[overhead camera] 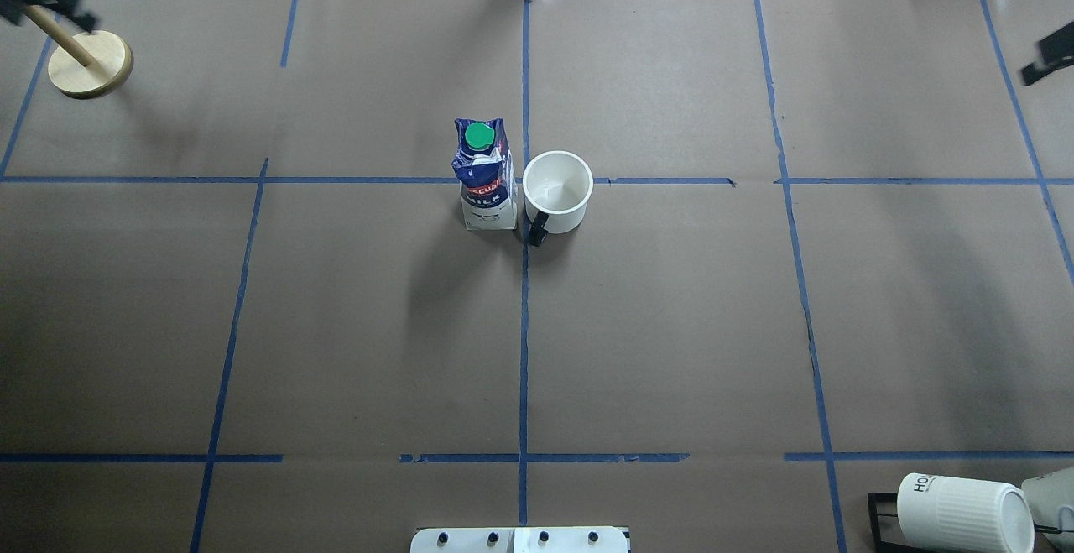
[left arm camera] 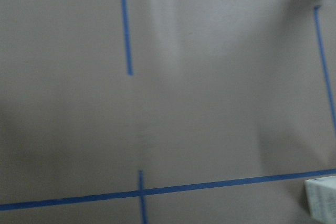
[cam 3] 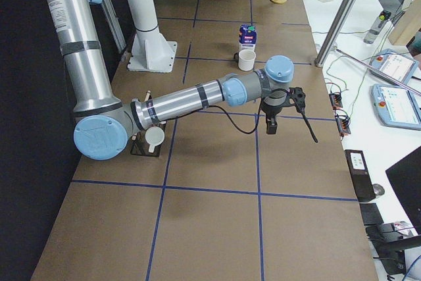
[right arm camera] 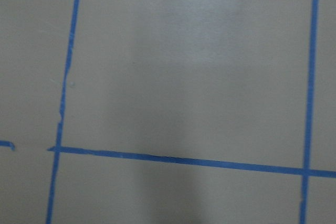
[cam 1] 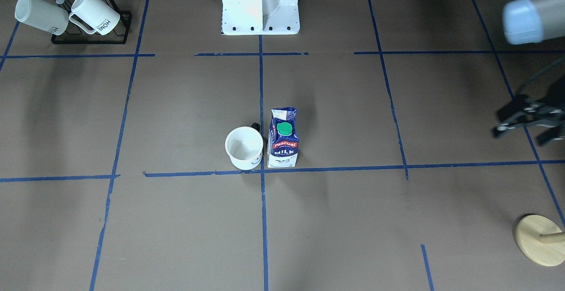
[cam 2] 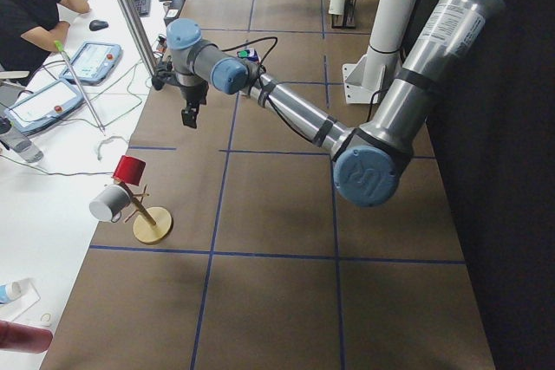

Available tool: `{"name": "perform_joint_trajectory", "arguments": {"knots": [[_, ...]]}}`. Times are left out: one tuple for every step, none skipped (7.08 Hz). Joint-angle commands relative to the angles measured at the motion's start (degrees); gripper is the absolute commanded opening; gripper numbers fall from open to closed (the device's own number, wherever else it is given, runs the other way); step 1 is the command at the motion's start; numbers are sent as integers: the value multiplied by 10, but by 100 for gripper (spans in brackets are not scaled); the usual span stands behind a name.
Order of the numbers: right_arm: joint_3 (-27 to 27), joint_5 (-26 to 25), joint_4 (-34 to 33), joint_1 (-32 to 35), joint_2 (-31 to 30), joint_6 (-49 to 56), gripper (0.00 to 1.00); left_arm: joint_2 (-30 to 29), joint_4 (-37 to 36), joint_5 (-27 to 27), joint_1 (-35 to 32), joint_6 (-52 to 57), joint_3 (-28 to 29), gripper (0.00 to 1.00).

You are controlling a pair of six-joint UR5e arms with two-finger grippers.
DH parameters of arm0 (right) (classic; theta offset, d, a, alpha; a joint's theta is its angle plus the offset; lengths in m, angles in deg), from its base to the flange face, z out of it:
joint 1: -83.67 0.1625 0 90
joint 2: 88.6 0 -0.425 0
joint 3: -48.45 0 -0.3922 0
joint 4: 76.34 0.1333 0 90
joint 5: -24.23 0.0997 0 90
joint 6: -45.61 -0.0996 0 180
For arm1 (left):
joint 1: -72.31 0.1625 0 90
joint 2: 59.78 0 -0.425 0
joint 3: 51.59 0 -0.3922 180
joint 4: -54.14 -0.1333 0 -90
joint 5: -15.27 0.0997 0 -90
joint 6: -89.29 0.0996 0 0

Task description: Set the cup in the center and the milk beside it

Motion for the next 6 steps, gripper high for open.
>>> {"name": "perform_joint_trajectory", "arguments": {"knots": [[-15, -1, -75, 62, -21, 151, 100, 37, -2, -2, -112, 243, 100, 100], [-15, -3, -77, 66, -29, 158, 100, 35, -4, -1, -115, 247, 113, 100], [-12, -6, -77, 65, -34, 158, 100, 17, -68, -2, -113, 245, 114, 100], [-13, -4, -80, 55, -30, 158, 100, -12, -134, 2, -119, 249, 116, 100], [-15, -6, -89, 41, -25, 158, 100, -10, -134, 2, -128, 252, 112, 100], [-11, -4, -90, 41, -26, 158, 100, 4, -135, 0, -128, 252, 110, 100]]}}
